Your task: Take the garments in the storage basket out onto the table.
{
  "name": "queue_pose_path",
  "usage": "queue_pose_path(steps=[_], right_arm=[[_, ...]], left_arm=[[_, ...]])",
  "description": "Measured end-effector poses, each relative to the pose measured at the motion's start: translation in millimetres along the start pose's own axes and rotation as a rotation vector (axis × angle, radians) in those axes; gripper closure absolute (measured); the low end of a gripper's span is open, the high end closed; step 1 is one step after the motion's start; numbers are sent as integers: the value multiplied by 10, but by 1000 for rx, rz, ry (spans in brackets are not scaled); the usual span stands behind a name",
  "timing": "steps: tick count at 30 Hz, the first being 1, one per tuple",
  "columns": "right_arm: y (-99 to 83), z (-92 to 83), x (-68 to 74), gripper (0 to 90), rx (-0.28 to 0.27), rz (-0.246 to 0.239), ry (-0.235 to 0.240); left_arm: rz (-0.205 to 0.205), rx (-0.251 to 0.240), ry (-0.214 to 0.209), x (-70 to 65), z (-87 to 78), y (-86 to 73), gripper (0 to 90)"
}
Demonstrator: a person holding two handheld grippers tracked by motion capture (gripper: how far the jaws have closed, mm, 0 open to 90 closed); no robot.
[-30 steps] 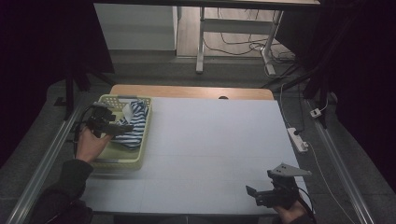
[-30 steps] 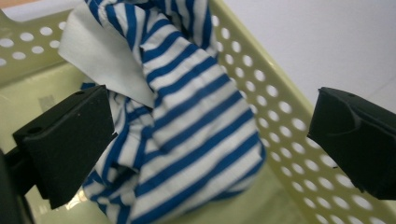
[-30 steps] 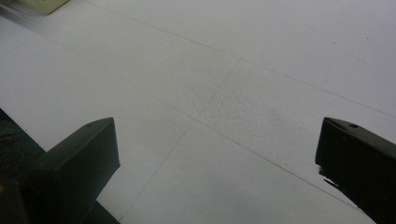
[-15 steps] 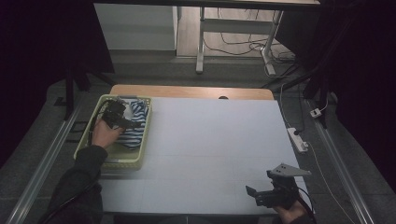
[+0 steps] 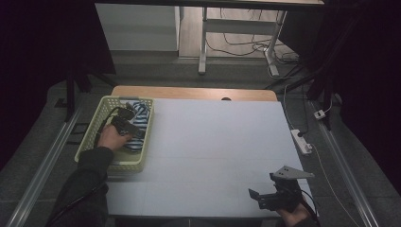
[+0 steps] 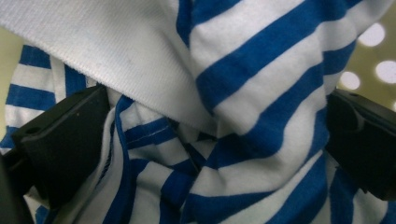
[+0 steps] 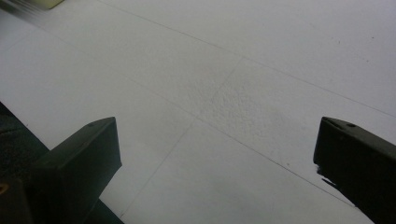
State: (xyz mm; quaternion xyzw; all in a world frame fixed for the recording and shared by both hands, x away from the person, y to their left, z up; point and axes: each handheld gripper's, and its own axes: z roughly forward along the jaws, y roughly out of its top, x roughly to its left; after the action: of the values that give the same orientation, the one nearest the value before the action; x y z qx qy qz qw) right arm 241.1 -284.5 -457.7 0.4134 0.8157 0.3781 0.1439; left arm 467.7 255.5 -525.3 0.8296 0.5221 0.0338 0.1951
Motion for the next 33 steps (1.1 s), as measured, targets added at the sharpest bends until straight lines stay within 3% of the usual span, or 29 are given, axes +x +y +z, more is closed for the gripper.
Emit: queue_pose_path(steps=[8, 11, 14, 17, 23, 29, 33], right_arm=[[1, 7, 8, 2, 3, -6, 0], [2, 8, 10, 2, 5, -8, 0], [3, 9, 14, 2, 10, -12, 1], [4, 14, 16, 2, 11, -21, 2], [4, 11, 12, 3, 11, -17, 7], [3, 9, 18, 3, 8, -24, 9], [4, 7, 16, 3, 6, -23, 14]], left_arm=[[-2, 4, 37, -57, 15, -3, 0], [-6, 6, 38, -78, -8, -9, 39], [-5, 6, 30, -94, -44, -15, 115], [1, 2, 15, -102, -93, -27, 277], [-51, 6, -17, -115, -137, -36, 560], [-75, 20, 21, -153, -187, -18, 617], [-70, -6, 33, -175, -235, -35, 622]])
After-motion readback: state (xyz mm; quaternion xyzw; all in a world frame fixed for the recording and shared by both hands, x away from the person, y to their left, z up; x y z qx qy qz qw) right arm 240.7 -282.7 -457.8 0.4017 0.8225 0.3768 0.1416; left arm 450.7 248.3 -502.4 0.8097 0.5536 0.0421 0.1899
